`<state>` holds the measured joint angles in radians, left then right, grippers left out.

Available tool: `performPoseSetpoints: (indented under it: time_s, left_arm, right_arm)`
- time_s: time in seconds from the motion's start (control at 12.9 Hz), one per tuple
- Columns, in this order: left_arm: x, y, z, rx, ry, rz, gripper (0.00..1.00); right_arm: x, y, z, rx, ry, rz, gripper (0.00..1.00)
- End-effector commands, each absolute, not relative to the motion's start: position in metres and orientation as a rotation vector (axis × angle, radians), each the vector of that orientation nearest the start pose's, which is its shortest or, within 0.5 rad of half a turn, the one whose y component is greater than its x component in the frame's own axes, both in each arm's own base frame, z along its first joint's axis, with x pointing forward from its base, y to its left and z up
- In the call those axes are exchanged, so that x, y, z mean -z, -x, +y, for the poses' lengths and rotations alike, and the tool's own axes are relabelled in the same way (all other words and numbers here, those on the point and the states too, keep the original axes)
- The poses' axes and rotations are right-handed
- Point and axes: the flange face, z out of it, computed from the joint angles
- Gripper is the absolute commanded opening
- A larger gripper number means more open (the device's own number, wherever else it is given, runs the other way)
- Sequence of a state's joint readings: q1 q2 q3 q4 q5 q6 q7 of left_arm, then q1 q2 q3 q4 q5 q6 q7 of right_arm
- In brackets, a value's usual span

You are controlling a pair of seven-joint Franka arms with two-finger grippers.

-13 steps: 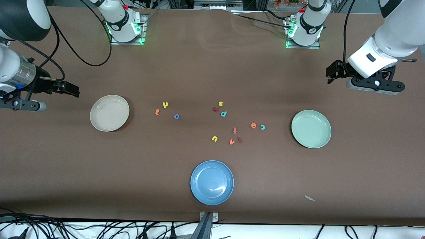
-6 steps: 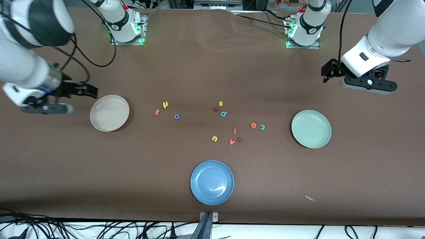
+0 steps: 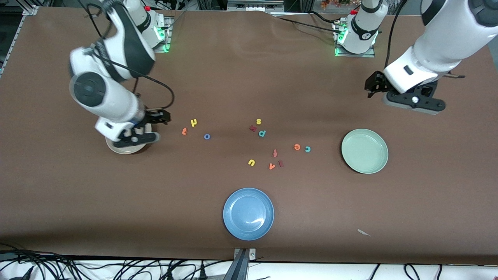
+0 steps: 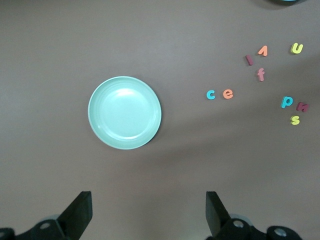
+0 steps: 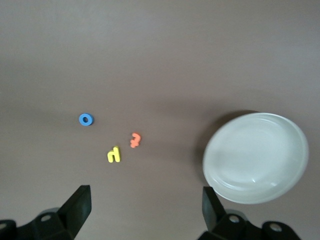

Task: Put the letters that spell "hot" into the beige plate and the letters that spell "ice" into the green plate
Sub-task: 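Move the right gripper to the yellow letter while the left gripper reaches letters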

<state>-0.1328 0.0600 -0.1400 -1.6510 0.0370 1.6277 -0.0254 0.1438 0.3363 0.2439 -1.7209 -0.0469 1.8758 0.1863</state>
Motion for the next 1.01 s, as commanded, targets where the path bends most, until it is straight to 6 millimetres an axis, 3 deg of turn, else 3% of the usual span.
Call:
performPoseSetpoints:
  time_s: [0.0, 0.16, 0.31, 0.47, 0.62, 0.78, 0.93]
  left_arm:
    - [-0.52, -0.573, -0.187, -0.087, 3.095, 0.454, 1.0]
    - [-0.482, -0.585, -0.221, -0.06, 3.121, 0.322, 1.0]
    - [-0.439, -0.584, -0.27, -0.063, 3.127, 0.13, 1.0]
    - [-0.401, -0.593, -0.296, 0.0, 3.162, -0.006, 1.0]
    - [-0.361, -0.597, -0.311, -0.023, 3.157, -0.169, 1.0]
    - [-0.327, -0.605, -0.329, 0.001, 3.151, -0.293, 1.0]
    - [-0.291, -0.613, -0.339, 0.017, 3.13, -0.344, 1.0]
  right_arm:
    - [-0.338, -0.575, 0.259, -0.264, 3.087, -0.433, 0.99]
    - [-0.303, -0.56, 0.288, -0.231, 3.066, -0.488, 1.0]
    - [-0.269, -0.549, 0.299, -0.258, 3.082, -0.41, 0.99]
    - [-0.25, -0.532, 0.296, -0.325, 3.094, -0.425, 0.99]
    - [-0.229, -0.511, 0.289, -0.366, 3.101, -0.432, 0.92]
    - [-0.214, -0.5, 0.285, -0.338, 3.102, -0.397, 0.92]
    - [-0.206, -0.496, 0.284, -0.341, 3.102, -0.381, 0.76]
